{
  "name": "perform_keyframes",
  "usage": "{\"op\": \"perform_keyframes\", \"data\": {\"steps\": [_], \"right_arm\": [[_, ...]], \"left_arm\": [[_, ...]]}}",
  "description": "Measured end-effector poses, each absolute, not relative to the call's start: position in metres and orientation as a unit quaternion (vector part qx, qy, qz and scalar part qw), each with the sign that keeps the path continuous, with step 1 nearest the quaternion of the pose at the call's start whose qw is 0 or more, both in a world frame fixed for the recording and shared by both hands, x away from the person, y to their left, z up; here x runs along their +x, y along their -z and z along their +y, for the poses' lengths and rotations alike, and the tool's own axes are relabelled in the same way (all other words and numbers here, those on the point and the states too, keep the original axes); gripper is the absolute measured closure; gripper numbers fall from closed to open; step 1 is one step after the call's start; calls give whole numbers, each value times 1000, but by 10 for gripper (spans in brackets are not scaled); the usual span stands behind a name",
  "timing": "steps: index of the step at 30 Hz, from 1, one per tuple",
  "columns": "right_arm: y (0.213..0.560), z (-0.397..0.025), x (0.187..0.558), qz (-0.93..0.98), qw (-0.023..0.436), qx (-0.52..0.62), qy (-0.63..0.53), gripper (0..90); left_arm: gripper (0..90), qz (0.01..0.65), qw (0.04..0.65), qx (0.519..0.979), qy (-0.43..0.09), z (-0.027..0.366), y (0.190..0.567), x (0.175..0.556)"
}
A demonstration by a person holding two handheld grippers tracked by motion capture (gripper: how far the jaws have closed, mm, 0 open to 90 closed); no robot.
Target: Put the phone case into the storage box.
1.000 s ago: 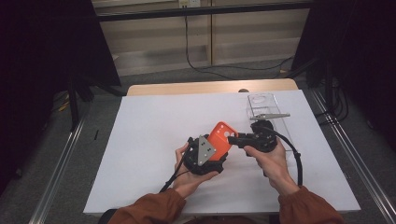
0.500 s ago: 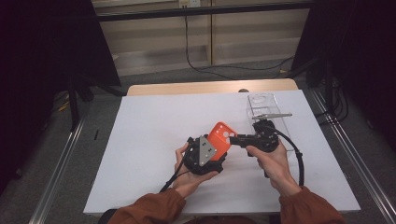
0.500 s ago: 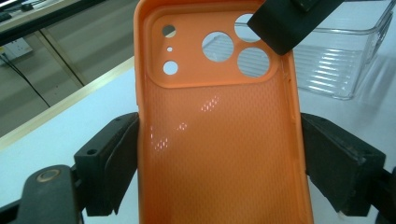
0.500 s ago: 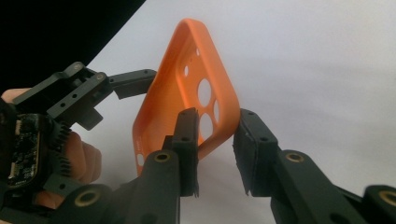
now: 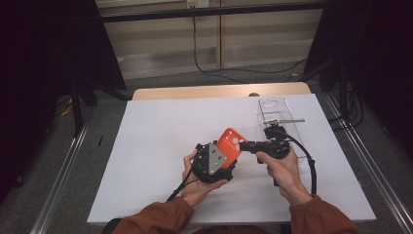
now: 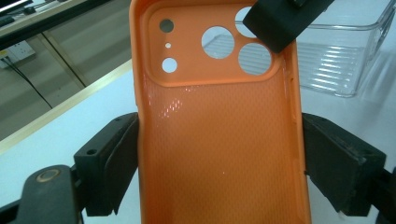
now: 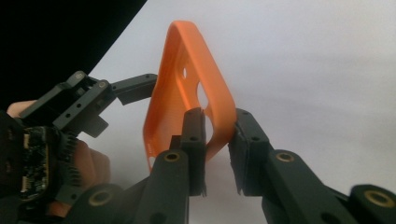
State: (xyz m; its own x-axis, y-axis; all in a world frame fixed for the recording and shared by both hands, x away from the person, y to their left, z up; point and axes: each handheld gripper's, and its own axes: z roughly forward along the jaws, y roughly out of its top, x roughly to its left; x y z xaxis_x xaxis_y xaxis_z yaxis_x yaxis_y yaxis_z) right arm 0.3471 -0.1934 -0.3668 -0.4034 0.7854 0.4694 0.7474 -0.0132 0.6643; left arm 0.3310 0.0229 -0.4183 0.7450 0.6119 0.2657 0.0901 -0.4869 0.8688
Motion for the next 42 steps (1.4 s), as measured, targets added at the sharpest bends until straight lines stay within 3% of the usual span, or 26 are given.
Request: {"op": "perform_keyframes", "data": {"steps": [14,19,38,42], "right_arm": [[363,-197,345,687,7,541,-485,809],[359,-195,343,688,28,527,-498,812],[350,-200,340,692,86,511,-502,818],[349,-205,340,689,94,512,-504,818]], "left_arm": [[146,217,478,803,-281,23,418,335],[137,222,489,794,-285,24,415,333],[77,251,531,782,-207,37,408,341],[52,258,522,785,-212,42,407,344]]}}
